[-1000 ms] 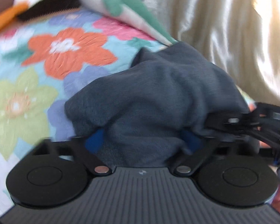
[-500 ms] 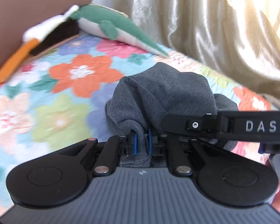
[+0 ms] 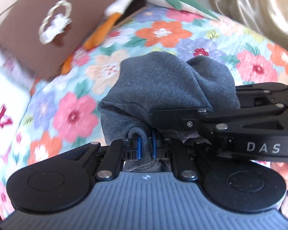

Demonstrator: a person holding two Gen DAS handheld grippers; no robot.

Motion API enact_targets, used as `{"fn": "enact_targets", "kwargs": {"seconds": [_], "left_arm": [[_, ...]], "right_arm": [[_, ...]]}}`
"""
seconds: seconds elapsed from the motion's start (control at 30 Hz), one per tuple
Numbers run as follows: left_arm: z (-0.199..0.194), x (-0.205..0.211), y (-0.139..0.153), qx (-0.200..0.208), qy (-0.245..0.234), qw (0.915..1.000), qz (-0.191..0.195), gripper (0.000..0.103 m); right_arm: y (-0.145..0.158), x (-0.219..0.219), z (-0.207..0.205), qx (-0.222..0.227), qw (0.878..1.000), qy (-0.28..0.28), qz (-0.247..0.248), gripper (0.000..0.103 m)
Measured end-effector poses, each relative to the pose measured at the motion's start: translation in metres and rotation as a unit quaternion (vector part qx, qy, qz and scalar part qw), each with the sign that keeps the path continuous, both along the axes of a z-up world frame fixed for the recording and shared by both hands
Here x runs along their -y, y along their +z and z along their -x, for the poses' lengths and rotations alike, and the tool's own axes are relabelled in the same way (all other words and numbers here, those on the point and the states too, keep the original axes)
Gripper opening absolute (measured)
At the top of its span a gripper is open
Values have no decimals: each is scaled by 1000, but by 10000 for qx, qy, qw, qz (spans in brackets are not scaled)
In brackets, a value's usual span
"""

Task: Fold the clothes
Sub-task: 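Grasp the grey shirt with the left gripper while the right gripper grasps it too, then lift the shirt with both grippers and shake it out above the quilt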

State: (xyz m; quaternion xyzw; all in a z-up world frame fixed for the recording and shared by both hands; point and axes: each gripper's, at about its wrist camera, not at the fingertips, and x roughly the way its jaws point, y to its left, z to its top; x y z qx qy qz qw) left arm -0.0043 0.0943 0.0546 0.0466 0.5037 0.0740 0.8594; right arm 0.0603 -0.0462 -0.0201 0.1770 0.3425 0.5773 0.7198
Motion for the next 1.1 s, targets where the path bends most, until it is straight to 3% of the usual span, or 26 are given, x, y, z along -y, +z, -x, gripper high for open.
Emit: {"fn": "enact_targets", "kwargs": {"seconds": [0.13, 0.23, 0.3, 0.37, 0.6, 0.73, 0.87, 0.97, 1.1], "left_arm": [[56, -24, 3, 648, 430, 9945, 700, 10], [82, -6, -8, 1060, 392, 9934, 176, 10], [91, -3, -18, 1232, 737, 9890, 358, 10], [100, -10, -24, 1236, 958, 9855, 651, 10], [156, -44, -14, 1319, 1310, 9730, 1367, 10], [189, -53, 6, 1177, 1267, 9668, 1882, 10], [203, -64, 23, 909, 1145, 9592, 2422, 10], [198, -65, 21, 767, 1066, 9652, 2261, 10], [179, -69, 2, 882, 1136, 9779, 1514, 10]], "right_arm": [[17, -2, 20, 227, 9983, 536, 55, 24], [30, -11, 39, 420, 9952, 756, 453, 24], [36, -19, 54, 750, 9917, 761, 721, 24], [37, -25, 69, 1035, 9862, 861, 963, 24], [53, -39, 104, 1104, 9778, 1443, 1040, 24], [76, -46, 119, 609, 9763, 1680, 1217, 24], [102, -41, 137, 693, 9682, 1939, 1421, 24], [108, -50, 144, 985, 9588, 2090, 1652, 24], [88, -81, 138, 1407, 9574, 1913, 1640, 24]]}}
